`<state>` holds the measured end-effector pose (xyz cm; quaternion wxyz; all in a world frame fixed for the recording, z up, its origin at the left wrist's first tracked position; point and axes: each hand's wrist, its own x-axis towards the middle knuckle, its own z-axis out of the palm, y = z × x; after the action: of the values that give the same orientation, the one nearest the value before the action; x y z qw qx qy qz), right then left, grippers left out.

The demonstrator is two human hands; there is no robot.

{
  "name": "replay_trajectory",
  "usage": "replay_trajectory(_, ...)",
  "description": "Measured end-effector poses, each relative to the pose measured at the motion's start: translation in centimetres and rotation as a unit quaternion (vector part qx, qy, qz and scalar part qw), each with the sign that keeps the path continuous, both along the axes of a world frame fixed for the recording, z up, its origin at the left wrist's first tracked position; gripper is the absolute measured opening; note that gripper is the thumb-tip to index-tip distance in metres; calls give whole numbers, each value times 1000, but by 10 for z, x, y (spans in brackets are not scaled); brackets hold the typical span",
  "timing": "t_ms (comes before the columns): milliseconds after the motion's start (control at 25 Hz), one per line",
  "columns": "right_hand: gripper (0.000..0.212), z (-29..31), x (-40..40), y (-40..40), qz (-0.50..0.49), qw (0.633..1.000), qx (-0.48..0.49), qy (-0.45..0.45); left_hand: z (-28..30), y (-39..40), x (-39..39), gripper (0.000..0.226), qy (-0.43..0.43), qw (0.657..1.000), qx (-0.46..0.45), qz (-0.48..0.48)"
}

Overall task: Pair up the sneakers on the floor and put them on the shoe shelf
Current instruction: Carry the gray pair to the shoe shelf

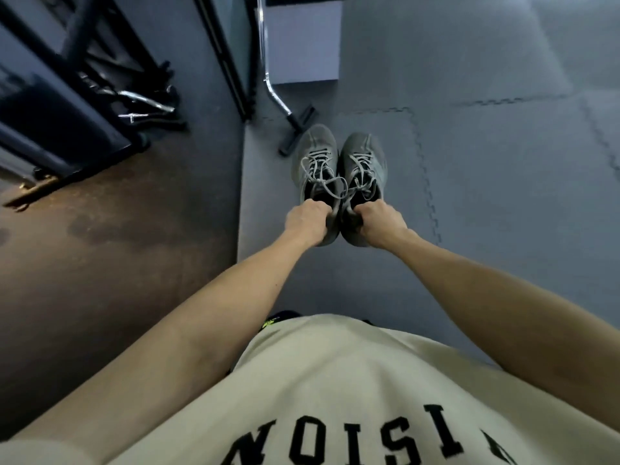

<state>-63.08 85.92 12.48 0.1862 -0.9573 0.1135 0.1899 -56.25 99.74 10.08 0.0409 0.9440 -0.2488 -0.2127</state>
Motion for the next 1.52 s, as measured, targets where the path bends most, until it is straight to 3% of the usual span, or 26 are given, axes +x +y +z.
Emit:
replay_trajectory(320,15,-22,8,-168,-124,992,-15,-14,-11,-182,39,8,14,991,-9,-132)
replay_trajectory(600,7,-43,85,-287,-192,981,0,-12,-18,-310,130,15,31,981,-9,-192)
replay_trajectory(960,10,-31,236,-432,-234,972,7,-2,-5,-467,293,17,39,969,-9,-243)
replay_trajectory(1520,11,-33,515,-723,-179,984,14,2,-4,-744,555,14,34,984,11,-177)
